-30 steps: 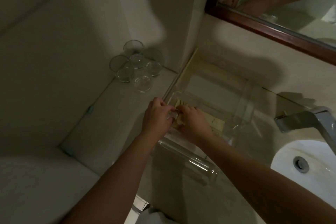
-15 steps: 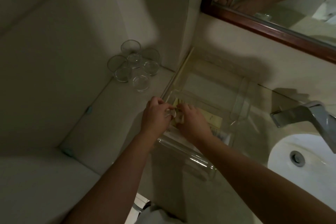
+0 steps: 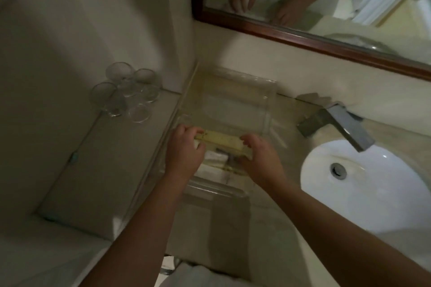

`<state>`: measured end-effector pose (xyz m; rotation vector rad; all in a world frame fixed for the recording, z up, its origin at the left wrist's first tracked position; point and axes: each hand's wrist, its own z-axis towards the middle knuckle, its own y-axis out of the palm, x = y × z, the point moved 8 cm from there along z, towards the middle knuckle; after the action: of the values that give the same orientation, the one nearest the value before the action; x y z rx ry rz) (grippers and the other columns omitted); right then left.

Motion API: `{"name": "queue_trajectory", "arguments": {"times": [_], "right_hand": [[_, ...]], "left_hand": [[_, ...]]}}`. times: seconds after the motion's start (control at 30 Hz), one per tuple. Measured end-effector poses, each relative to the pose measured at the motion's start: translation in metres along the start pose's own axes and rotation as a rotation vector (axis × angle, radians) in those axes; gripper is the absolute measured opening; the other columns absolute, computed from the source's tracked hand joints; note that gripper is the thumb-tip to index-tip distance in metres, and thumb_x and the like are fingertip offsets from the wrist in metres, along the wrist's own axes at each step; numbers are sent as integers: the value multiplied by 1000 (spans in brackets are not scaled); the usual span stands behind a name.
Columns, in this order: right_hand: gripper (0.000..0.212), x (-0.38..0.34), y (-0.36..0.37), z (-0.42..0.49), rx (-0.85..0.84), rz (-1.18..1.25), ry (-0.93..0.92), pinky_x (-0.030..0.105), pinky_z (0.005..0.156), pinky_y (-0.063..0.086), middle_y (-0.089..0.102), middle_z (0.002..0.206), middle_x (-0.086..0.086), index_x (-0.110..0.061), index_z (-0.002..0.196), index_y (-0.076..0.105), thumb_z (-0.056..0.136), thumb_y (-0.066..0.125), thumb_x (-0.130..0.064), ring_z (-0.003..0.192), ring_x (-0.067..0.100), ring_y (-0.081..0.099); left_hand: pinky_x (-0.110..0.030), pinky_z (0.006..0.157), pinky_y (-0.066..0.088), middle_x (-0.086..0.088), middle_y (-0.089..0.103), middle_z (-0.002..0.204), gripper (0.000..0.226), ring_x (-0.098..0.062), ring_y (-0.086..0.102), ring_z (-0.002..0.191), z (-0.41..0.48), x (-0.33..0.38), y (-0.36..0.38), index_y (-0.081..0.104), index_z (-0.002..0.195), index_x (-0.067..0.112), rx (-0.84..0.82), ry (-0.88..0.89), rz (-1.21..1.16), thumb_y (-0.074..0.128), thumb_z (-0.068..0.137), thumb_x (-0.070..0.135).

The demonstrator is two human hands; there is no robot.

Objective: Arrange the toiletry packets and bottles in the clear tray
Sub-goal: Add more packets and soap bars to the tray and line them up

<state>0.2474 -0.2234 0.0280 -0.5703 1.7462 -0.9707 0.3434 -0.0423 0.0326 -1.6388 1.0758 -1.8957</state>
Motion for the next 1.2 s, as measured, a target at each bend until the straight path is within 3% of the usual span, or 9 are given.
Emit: {"name": "queue_trajectory", "arguments": {"times": [0.23,0.37,0.57,0.83,0.97,1.2], "right_hand": [[47,45,-29,-40,28,-12,-29,32,93,47,61,122,1,-23,128,53,84,66,-17,113,19,56],[45,33,-14,-44,-97,-4,-117,35,93,48,62,122,5,-21,130,53,86,61,-19,113,25,56],[46,-34,36,-13,-197,-1,-252,40,91,49,61,119,5,-22,127,53,83,62,-26,110,27,57],[48,-75,81,43,-233,-83,-168,38,88,47,57,119,8,-21,123,56,78,67,-34,110,32,56],[49,-76,86,46,-221,-143,-204,36,90,40,57,118,5,-21,123,55,78,68,-38,111,28,52],[58,-78,89,46,-175,-181,-285,34,89,41,57,118,3,-23,126,53,74,71,-41,109,25,52]], "left_hand": [[-33,90,42,-9,58,114,29,-26,52,107,-29,54,40,65,107,15,-67,58,53,65,78,12],[-35,90,45,-7,63,105,25,-26,59,100,-62,33,14,66,102,12,94,-47,-16,68,77,7],[-33,86,47,-8,63,104,26,-25,62,95,-71,-23,-49,67,101,14,211,-235,35,61,78,4],[-26,81,43,-4,61,105,28,-18,59,95,-38,-56,-56,66,104,14,161,-271,-42,60,79,4],[-32,83,46,-8,62,102,28,-24,60,94,-29,-67,-43,67,103,12,146,-286,-72,60,76,4],[-38,82,51,-8,62,102,26,-24,60,94,-26,-73,-35,65,101,12,136,-298,-114,61,77,3]]}}
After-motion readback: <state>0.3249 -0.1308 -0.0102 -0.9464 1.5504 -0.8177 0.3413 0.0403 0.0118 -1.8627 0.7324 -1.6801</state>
